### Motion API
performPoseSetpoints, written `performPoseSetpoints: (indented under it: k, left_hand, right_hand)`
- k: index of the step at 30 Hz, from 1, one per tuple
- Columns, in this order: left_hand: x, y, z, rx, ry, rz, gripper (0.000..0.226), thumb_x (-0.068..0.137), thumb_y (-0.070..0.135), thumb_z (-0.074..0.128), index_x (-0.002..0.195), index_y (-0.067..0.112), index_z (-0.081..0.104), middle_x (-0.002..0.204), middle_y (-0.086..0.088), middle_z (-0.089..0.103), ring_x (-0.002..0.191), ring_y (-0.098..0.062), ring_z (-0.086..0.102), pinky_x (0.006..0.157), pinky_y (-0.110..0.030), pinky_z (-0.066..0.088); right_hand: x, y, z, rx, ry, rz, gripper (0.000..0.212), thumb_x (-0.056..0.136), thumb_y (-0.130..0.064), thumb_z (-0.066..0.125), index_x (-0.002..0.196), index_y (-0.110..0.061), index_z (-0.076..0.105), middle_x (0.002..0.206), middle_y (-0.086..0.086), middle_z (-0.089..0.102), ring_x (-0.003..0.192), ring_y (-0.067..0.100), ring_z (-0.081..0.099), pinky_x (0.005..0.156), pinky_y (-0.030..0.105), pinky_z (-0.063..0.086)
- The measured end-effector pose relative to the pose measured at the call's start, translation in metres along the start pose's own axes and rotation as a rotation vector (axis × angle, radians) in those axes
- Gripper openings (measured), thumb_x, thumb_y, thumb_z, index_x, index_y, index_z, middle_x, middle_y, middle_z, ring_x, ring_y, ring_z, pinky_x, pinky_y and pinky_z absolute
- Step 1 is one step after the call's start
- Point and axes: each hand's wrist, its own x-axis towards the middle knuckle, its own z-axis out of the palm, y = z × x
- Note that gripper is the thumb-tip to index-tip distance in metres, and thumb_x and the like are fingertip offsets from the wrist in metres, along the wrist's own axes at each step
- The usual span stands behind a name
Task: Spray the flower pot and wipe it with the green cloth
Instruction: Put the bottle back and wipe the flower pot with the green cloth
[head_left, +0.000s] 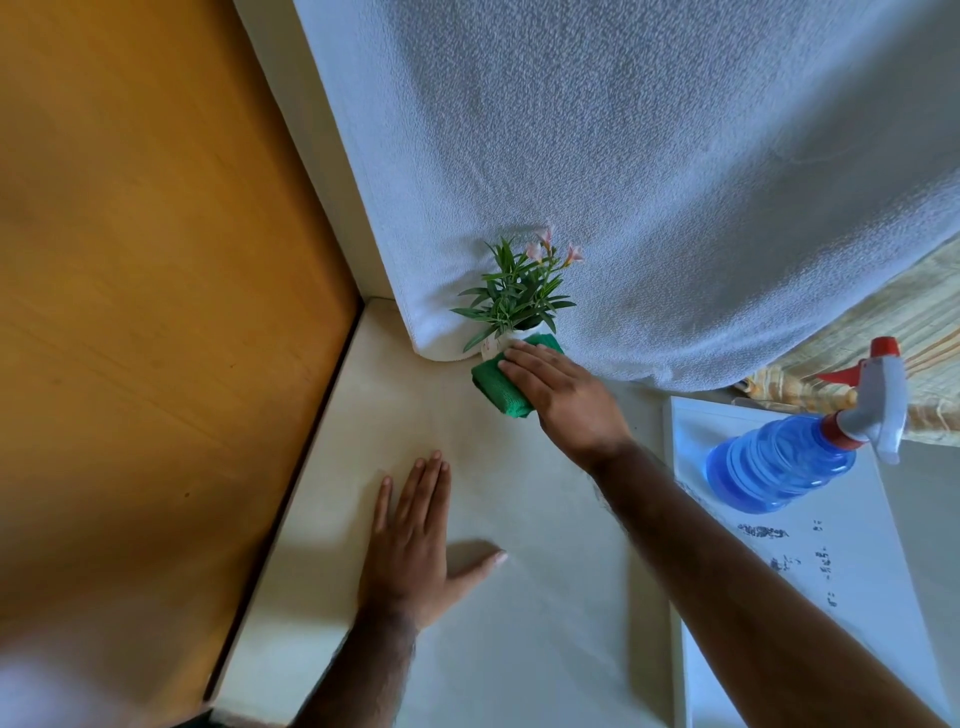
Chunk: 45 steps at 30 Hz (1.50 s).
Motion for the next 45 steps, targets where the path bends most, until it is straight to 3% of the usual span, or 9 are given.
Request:
performPoseSetpoints:
  k: [9, 14, 20, 23, 27, 34, 39, 42, 45]
  left_hand:
    - [0.001, -0.003, 0.004, 0.005, 0.024, 0.007, 0.122, 0.079, 0.096, 0.039, 0.162, 0.007, 0.029, 0.173, -0.006, 0.024, 0.157, -0.024, 0.028, 0.126, -0.059, 0.022]
    - [0.001, -0.003, 0.002, 0.016, -0.006, -0.006, 0.123, 0.079, 0.096, 0.036, 0.163, 0.007, 0.028, 0.173, -0.007, 0.024, 0.158, -0.024, 0.026, 0.126, -0.059, 0.021]
    - [0.002, -0.001, -0.002, 0.013, 0.009, -0.017, 0.122, 0.076, 0.093, 0.044, 0.161, 0.005, 0.033, 0.171, -0.009, 0.029, 0.157, -0.025, 0.027, 0.127, -0.057, 0.018]
    - [0.001, -0.001, 0.0, 0.006, 0.044, 0.002, 0.12, 0.076, 0.091, 0.046, 0.158, 0.003, 0.038, 0.169, -0.012, 0.034, 0.155, -0.027, 0.033, 0.126, -0.059, 0.021]
    - [-0.002, 0.0, 0.004, 0.001, 0.075, 0.025, 0.12, 0.077, 0.09, 0.045, 0.156, 0.0, 0.039, 0.166, -0.015, 0.039, 0.152, -0.03, 0.039, 0.125, -0.061, 0.023]
    - [-0.002, 0.001, 0.007, 0.022, 0.018, 0.016, 0.123, 0.077, 0.093, 0.036, 0.161, 0.003, 0.03, 0.171, -0.011, 0.028, 0.157, -0.027, 0.027, 0.127, -0.06, 0.017]
    - [-0.001, 0.0, 0.007, 0.036, -0.011, 0.011, 0.125, 0.078, 0.097, 0.024, 0.162, 0.005, 0.028, 0.172, -0.01, 0.026, 0.158, -0.026, 0.024, 0.128, -0.06, 0.016]
    - [-0.001, 0.0, 0.009, 0.049, -0.02, 0.014, 0.126, 0.078, 0.098, 0.021, 0.162, 0.005, 0.026, 0.172, -0.01, 0.025, 0.158, -0.026, 0.023, 0.128, -0.059, 0.015]
    - [0.0, -0.001, 0.009, 0.065, -0.026, 0.01, 0.127, 0.078, 0.098, 0.02, 0.163, 0.005, 0.024, 0.173, -0.009, 0.023, 0.159, -0.025, 0.021, 0.128, -0.058, 0.013]
  right_hand:
    - [-0.032, -0.011, -0.006, 0.071, -0.07, 0.238, 0.052, 0.083, -0.004, 0.041, 0.124, -0.002, 0.072, 0.128, 0.014, 0.071, 0.118, 0.034, 0.069, 0.098, 0.045, 0.057]
    - [-0.05, -0.027, -0.036, 0.075, -0.007, 0.257, 0.052, 0.086, -0.004, 0.042, 0.13, -0.002, 0.068, 0.134, 0.012, 0.068, 0.127, 0.031, 0.063, 0.109, 0.041, 0.049]
    - [-0.111, -0.038, -0.075, 0.031, 0.026, 0.283, 0.055, 0.08, 0.014, 0.073, 0.132, -0.002, 0.068, 0.135, 0.01, 0.068, 0.129, 0.029, 0.062, 0.108, 0.041, 0.049]
    - [-0.158, -0.037, -0.09, 0.004, 0.001, 0.327, 0.055, 0.08, 0.014, 0.07, 0.133, -0.003, 0.068, 0.136, 0.009, 0.067, 0.13, 0.028, 0.061, 0.11, 0.043, 0.049]
    - [-0.218, -0.035, -0.111, -0.083, 0.007, 0.407, 0.045, 0.091, -0.003, 0.048, 0.131, -0.004, 0.069, 0.136, 0.009, 0.068, 0.129, 0.027, 0.063, 0.109, 0.044, 0.049]
    - [-0.283, -0.009, -0.114, -0.21, -0.057, 0.551, 0.063, 0.07, 0.017, 0.079, 0.131, 0.003, 0.067, 0.136, 0.018, 0.066, 0.126, 0.034, 0.064, 0.11, 0.045, 0.047]
    - [-0.299, -0.012, -0.103, -0.182, -0.254, 0.574, 0.08, 0.082, -0.015, 0.082, 0.151, 0.002, 0.046, 0.158, 0.021, 0.042, 0.148, 0.035, 0.04, 0.119, 0.05, 0.036]
    - [-0.308, -0.025, -0.098, -0.261, -0.355, 0.557, 0.082, 0.1, -0.046, 0.054, 0.161, 0.001, 0.023, 0.169, 0.019, 0.016, 0.158, 0.032, 0.013, 0.127, 0.046, 0.016]
    - [-0.304, -0.03, -0.099, -0.3, -0.423, 0.566, 0.092, 0.102, -0.065, 0.032, 0.161, 0.003, 0.018, 0.17, 0.02, 0.01, 0.159, 0.032, 0.006, 0.127, 0.044, 0.008]
